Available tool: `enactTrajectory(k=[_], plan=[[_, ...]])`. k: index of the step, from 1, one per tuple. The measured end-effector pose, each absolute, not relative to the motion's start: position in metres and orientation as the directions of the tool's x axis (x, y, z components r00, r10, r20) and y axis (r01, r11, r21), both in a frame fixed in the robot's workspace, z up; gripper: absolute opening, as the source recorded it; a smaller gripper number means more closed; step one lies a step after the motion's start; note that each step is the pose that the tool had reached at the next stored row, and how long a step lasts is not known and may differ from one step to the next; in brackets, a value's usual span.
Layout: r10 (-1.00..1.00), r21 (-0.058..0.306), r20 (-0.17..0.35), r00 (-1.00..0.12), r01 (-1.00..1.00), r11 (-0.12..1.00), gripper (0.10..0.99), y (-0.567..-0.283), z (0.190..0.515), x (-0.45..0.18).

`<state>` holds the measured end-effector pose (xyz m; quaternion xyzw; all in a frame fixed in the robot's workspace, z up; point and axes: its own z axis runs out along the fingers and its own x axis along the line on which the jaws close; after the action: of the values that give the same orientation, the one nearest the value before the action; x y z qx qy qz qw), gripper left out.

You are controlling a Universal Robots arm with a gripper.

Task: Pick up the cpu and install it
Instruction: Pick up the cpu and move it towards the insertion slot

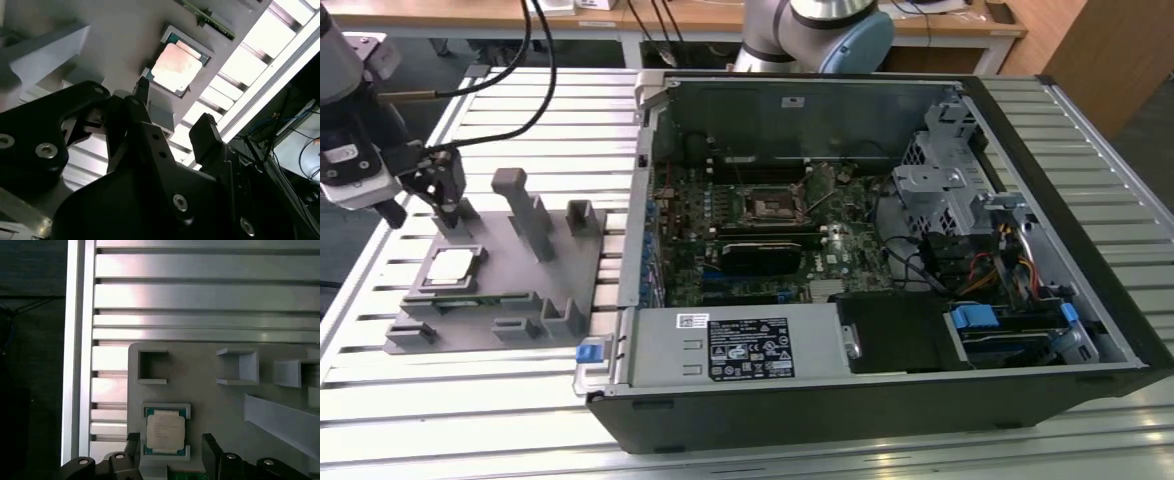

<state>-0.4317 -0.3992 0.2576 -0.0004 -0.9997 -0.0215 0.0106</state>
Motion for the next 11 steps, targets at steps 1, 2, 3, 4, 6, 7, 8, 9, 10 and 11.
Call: enactTrajectory(k=[1,2,3,4,6,7,8,9,10,11], plan=[[0.000,0.043,0.022,-1.000,0.001,0.999,0.604,-0.3992,0.2604,-0.4318],[0.000,0.043,0.022,-1.000,0.001,0.999,0.604,-0.3992,0.2628,-0.4318],[0.000,0.043,0.021,-1.000,0.001,0.999,0.604,-0.3992,0.2652,-0.4317],[0.000,0.043,0.021,-1.000,0.001,0.999,0.604,-0.3992,0.2675,-0.4317],[0.000,0.043,0.021,-1.000,0.001,0.999,0.604,-0.3992,0.2684,-0.4317],[0.000,0.043,0.021,-1.000,0.001,0.999,0.604,-0.3992,0.2684,-0.4317],[0.000,0.043,0.021,-1.000,0.001,0.999,0.604,-0.3992,0.2685,-0.4317],[0.000,0.043,0.021,-1.000,0.001,0.999,0.604,-0.3992,0.2685,-0.4317],[0.000,0.043,0.021,-1.000,0.001,0.999,0.604,-0.3992,0.2685,-0.4317],[0.000,0.043,0.021,-1.000,0.001,0.999,0.604,-0.3992,0.2685,-0.4317]])
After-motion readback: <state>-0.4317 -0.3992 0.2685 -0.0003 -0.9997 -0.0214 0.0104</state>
